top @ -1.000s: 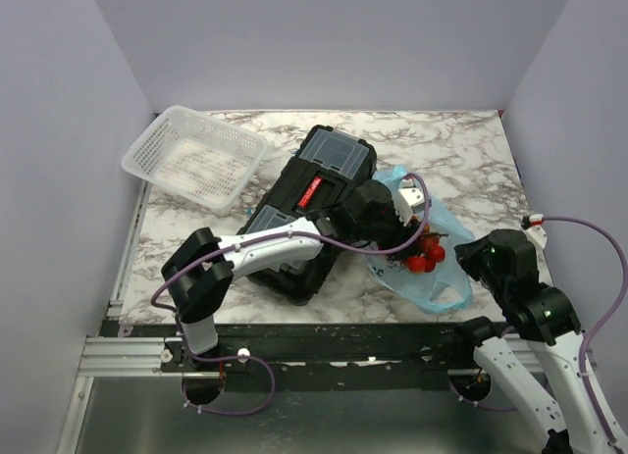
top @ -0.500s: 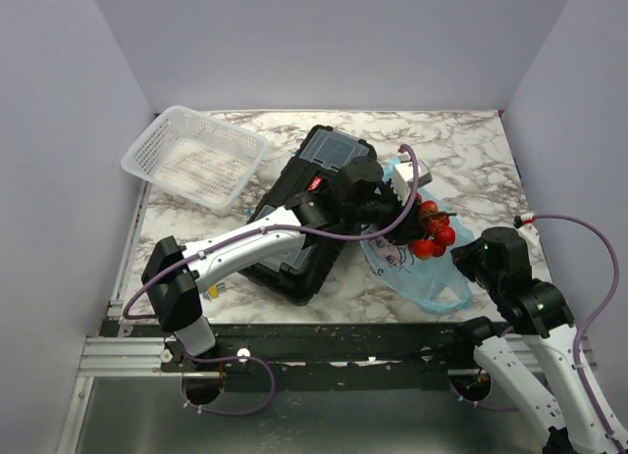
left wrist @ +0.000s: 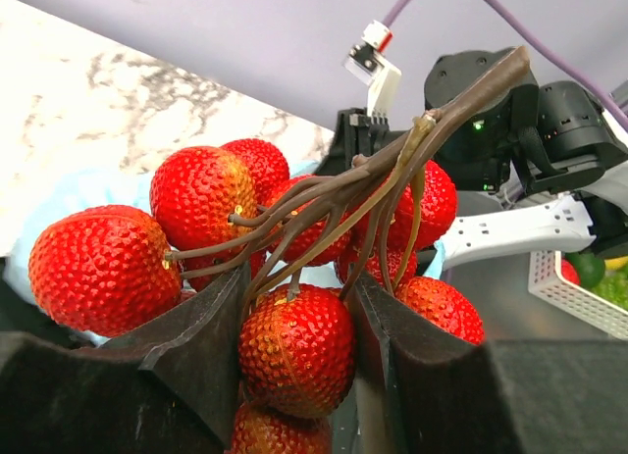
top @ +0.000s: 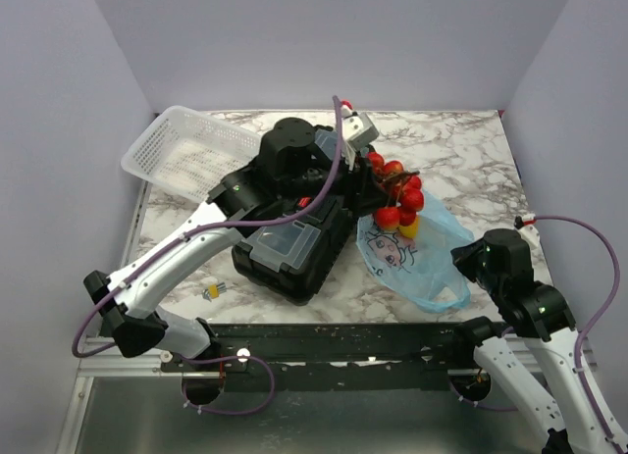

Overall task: Take the fake fruits out of the plastic bag
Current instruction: Take out the fake fruit from the plastic bag, then place the fake fruit in the bin.

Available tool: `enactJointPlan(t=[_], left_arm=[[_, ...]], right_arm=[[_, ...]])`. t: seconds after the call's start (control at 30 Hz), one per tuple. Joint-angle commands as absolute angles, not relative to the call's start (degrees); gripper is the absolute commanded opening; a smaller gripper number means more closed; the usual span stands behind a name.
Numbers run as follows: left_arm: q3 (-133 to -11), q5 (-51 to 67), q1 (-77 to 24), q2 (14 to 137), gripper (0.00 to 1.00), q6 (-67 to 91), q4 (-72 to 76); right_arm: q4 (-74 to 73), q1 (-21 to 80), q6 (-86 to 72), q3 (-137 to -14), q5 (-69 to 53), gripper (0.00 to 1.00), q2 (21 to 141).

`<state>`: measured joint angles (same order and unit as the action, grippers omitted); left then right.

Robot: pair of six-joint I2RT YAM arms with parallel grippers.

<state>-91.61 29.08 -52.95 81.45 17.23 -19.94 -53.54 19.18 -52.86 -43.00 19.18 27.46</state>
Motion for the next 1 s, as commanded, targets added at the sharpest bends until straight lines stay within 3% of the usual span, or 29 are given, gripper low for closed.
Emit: enactJointPlan(t=[0.0, 0.17, 0.47, 0.67, 0.97], left_arm=[[-95.76, 24.38, -48.08, 78.23, 0.0, 14.52, -26.32], [-95.73, 15.64, -40.4, 76.49, 0.0, 16.79, -27.49], [-83.03, 4.76, -21.0, 68.21, 0.0, 27.74, -23.56], [-75.48, 8.32, -6.09, 68.8, 0.0, 36.89, -20.38], [-75.89, 6.87, 4.91, 79.75, 0.0, 38.32, -15.69]], right_arm=[[-52.19, 19.25, -51.75, -42.36, 17.76, 0.04, 26.05], [-51.3, 19.24, -50.71, -41.89, 16.27, 0.03, 24.61], [-50.73, 19.24, -49.27, -41.68, 13.86, 0.03, 24.18], [-50.35, 19.25, -48.94, -41.53, 13.18, 0.03, 23.17], [-50.62, 19.25, -48.61, -41.66, 12.99, 0.01, 23.88]])
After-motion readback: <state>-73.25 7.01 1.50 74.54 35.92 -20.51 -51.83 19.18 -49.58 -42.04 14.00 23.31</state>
